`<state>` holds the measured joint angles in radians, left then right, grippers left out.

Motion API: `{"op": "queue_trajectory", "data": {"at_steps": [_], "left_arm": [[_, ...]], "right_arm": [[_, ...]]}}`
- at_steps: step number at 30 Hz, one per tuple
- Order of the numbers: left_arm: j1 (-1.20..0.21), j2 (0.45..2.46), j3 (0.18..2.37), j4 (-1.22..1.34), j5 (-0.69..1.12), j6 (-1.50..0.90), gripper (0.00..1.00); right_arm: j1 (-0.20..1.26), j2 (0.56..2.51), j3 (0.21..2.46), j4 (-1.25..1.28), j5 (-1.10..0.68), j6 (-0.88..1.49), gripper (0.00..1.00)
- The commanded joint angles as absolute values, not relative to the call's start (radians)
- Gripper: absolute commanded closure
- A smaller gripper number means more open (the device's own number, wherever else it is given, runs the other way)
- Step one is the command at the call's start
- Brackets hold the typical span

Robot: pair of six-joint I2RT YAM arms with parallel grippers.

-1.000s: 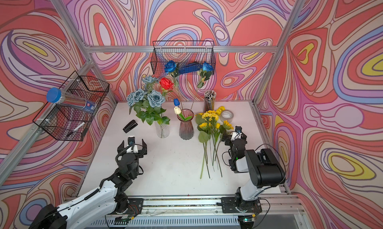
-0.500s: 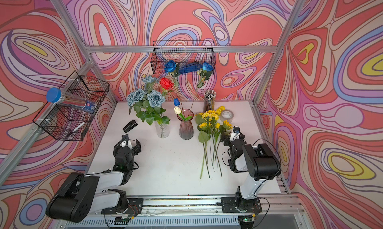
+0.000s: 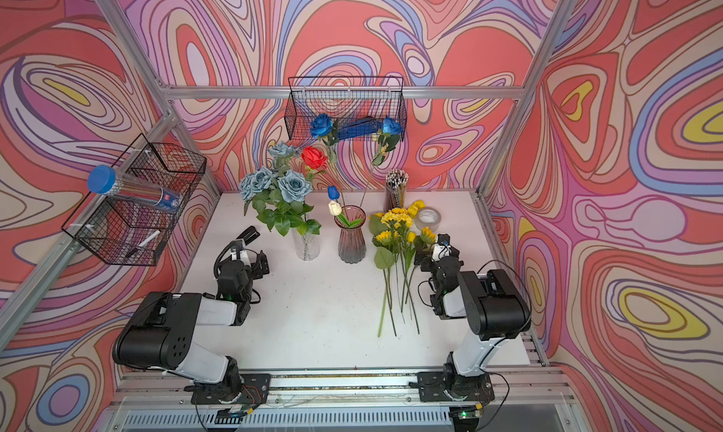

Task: Pick out yellow flowers from the vase
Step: Reset both arms

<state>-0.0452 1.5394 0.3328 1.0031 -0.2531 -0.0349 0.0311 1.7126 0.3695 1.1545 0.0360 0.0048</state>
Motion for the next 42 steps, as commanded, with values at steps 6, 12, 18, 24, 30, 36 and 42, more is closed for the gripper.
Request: {"op": "queue_trajectory", "data": {"at_steps": [6,12,18,24,30,36,42], "left_arm": [[-0.038,1.539,0.375,0.883,-0.232,-0.057,0.01],[-0.038,1.547,0.364,0.925,-0.234,-0.050,0.01],[-0.040,1.542,0.362,0.920,-0.233,-0.052,0.01],[-0.041,1.542,0.361,0.921,-0.230,-0.051,0.01],[-0.041,1.542,0.361,0.920,-0.228,-0.049,0.01],[-0.041,1.542,0.361,0.920,-0.229,-0.049,0.00],[-0.041,1.545,0.364,0.919,-0.229,-0.050,0.01]], "right_arm": [[-0.003,1.709,0.486,0.918,0.031,0.032,0.02],[-0.004,1.710,0.483,0.924,0.032,0.030,0.02],[-0.002,1.706,0.476,0.938,0.039,0.025,0.02],[-0.003,1.706,0.474,0.939,0.040,0.025,0.02],[-0.002,1.706,0.474,0.940,0.040,0.025,0.01],[-0.002,1.706,0.474,0.940,0.039,0.025,0.02],[-0.002,1.706,0.476,0.939,0.040,0.025,0.02]]}}
